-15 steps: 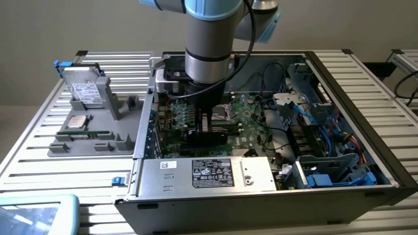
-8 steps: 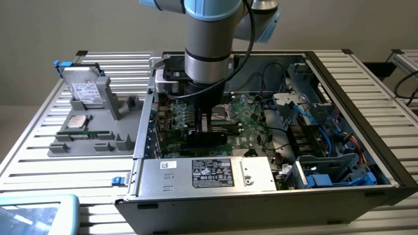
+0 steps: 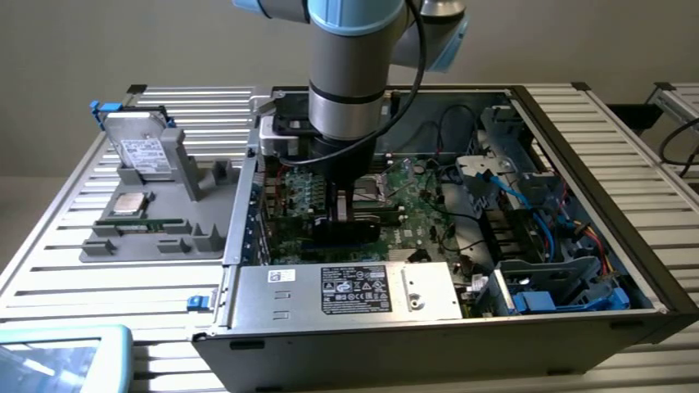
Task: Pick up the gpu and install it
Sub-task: 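Insert the gpu into the slot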
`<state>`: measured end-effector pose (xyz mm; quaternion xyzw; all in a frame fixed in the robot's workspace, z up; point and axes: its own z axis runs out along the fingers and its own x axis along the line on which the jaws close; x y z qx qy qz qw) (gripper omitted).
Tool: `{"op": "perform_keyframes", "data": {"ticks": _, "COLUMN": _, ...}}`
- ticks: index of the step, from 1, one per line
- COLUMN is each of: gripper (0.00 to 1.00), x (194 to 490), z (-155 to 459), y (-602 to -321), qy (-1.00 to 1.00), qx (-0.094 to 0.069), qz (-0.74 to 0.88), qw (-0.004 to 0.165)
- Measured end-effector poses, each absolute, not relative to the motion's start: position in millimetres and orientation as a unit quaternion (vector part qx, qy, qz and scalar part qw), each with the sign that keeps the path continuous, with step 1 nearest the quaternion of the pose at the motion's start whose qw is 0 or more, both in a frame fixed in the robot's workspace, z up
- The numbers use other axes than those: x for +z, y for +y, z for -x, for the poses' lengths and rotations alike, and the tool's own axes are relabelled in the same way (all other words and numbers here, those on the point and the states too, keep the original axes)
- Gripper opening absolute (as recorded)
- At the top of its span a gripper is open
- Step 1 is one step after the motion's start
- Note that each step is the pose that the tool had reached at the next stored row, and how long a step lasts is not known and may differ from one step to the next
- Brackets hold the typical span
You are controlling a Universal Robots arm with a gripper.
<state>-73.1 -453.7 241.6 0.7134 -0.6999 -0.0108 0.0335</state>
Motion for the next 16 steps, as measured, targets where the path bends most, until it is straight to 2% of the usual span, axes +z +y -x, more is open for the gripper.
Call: {"op": "perform_keyframes", "data": {"ticks": 16, "gripper": 0.27, "x": 236.9, "z": 73.1, "y": -453.8, "qy": -0.7, "qx": -0.011, "qz": -0.713, "qw": 0.033}}
